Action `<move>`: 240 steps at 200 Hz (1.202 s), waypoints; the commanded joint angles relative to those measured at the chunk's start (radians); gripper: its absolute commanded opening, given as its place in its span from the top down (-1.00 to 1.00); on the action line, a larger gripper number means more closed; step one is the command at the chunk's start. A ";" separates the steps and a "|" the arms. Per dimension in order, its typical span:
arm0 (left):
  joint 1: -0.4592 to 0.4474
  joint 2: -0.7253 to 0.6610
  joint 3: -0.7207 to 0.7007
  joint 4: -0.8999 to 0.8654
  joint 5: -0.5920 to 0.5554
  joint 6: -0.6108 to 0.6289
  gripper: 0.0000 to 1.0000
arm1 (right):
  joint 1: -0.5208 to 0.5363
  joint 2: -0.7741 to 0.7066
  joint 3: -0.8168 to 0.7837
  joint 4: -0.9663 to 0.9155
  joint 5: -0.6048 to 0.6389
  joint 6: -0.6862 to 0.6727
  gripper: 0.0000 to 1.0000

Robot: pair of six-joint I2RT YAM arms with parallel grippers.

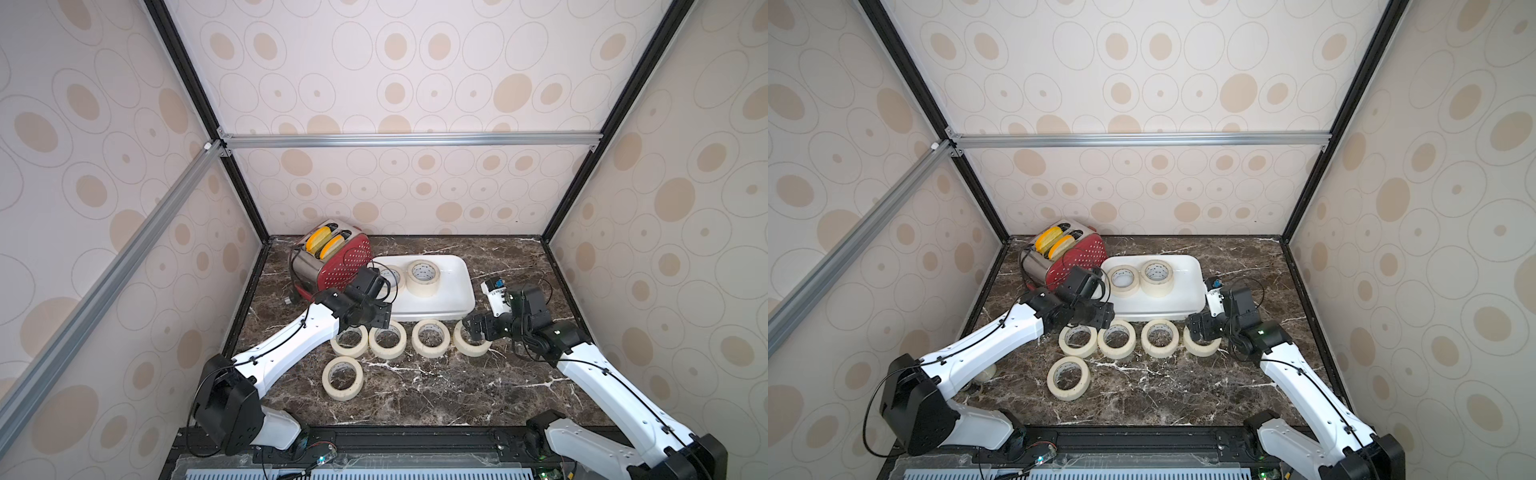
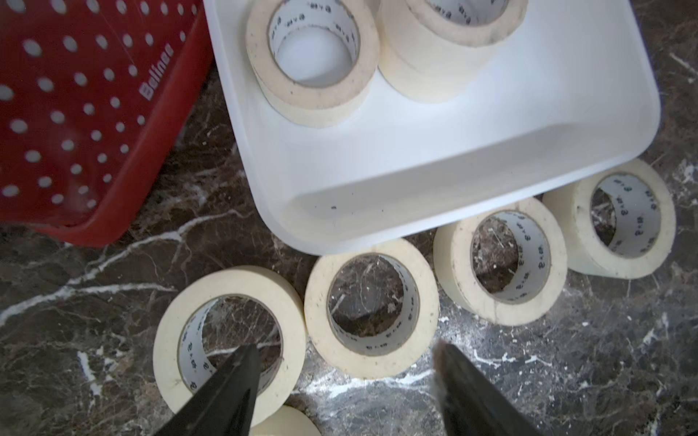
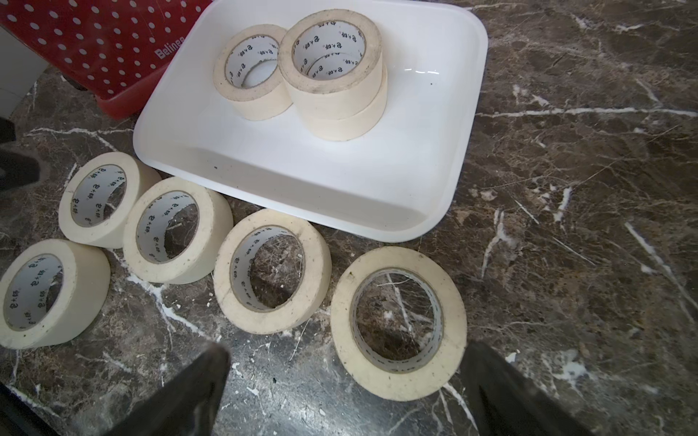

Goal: Take out the art tape in the storage box
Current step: Pick up the art tape from the storage box.

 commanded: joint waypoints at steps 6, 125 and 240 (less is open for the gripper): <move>0.005 0.090 0.131 -0.026 -0.040 0.105 -0.53 | -0.008 -0.023 0.000 -0.030 0.014 -0.008 -1.00; 0.020 0.583 0.615 -0.160 -0.087 0.298 -0.29 | -0.012 -0.071 -0.019 -0.039 -0.003 0.009 -1.00; 0.070 0.909 0.927 -0.216 -0.003 0.351 -0.20 | -0.014 -0.088 -0.032 -0.052 0.022 0.005 -1.00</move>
